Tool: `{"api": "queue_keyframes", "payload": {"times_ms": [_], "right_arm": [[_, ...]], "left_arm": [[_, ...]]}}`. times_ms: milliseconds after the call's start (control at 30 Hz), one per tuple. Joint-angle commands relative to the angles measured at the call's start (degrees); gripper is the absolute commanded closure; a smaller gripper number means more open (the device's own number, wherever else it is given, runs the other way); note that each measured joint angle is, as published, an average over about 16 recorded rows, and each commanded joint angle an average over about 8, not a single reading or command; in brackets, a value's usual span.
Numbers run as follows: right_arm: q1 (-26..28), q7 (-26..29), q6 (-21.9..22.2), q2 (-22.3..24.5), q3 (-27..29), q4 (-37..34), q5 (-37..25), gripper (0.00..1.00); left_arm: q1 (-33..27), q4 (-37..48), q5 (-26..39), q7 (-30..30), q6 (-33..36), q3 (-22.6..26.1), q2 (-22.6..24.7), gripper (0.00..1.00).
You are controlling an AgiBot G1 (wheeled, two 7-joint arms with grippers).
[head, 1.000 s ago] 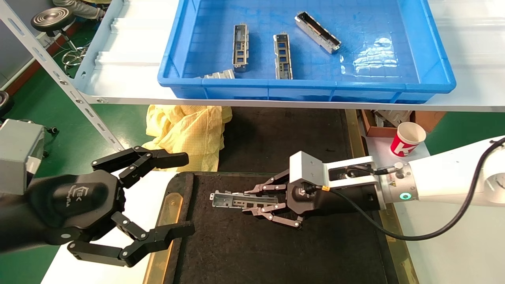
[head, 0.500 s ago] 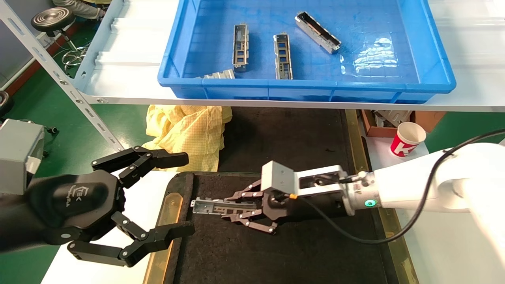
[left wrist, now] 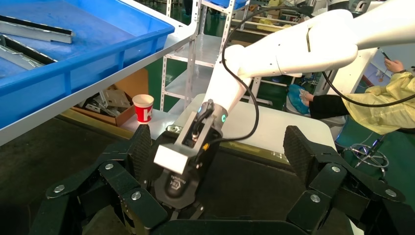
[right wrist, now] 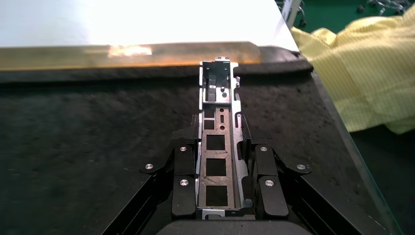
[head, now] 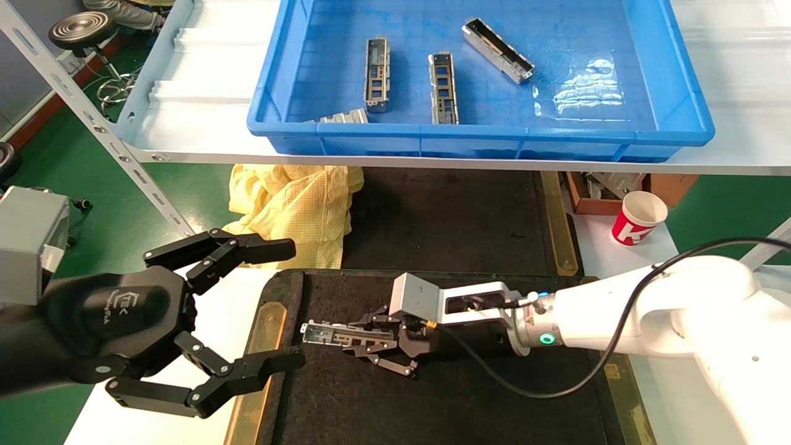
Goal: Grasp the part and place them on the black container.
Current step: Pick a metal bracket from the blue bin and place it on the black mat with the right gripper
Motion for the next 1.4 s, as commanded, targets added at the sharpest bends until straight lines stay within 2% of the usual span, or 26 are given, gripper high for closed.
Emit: {"api": "queue_keyframes", "payload": {"times_ms": [33, 233, 367, 733, 1100, 1133, 1167, 1367, 1400], "right_arm": [[-0.7, 0.4, 1.8, -0.1, -0.1, 0.7, 0.1, 1.00], [-2.9, 1.8, 10.2, -0.4, -1.1, 5.4, 0.7, 1.00], [-3.6, 2.8, 13.2, -0.3, -2.5, 8.7, 1.0, 1.00], [-3.9, 4.8, 17.2, -0.3, -6.5, 12.4, 2.2, 1.00], [-4.0, 5.0, 18.5, -0.3, -9.8, 14.2, 4.6, 1.00], [-4.0, 5.0, 18.6, -0.3, -10.1, 14.2, 4.7, 0.97], [-4.0, 5.0, 18.7, -0.3, -10.3, 14.2, 4.9, 0.86], [-3.8, 4.6, 19.3, -0.3, -12.0, 14.3, 5.8, 0.11], [-3.8, 4.4, 19.4, -0.3, -12.3, 14.4, 6.0, 0.02]], "left_arm": [[0.0, 0.0, 0.0, 0.0, 0.0, 0.0, 0.0, 0.00], [0.0, 0.0, 0.0, 0.0, 0.0, 0.0, 0.0, 0.00], [0.0, 0.0, 0.0, 0.0, 0.0, 0.0, 0.0, 0.00], [0.0, 0.0, 0.0, 0.0, 0.0, 0.0, 0.0, 0.00], [0.0, 0.0, 0.0, 0.0, 0.0, 0.0, 0.0, 0.00], [0.0, 0.0, 0.0, 0.0, 0.0, 0.0, 0.0, 0.00], [0.0, 0.0, 0.0, 0.0, 0.0, 0.0, 0.0, 0.00], [0.0, 0.0, 0.0, 0.0, 0.0, 0.0, 0.0, 0.00], [0.0, 0.0, 0.0, 0.0, 0.0, 0.0, 0.0, 0.00]]}}
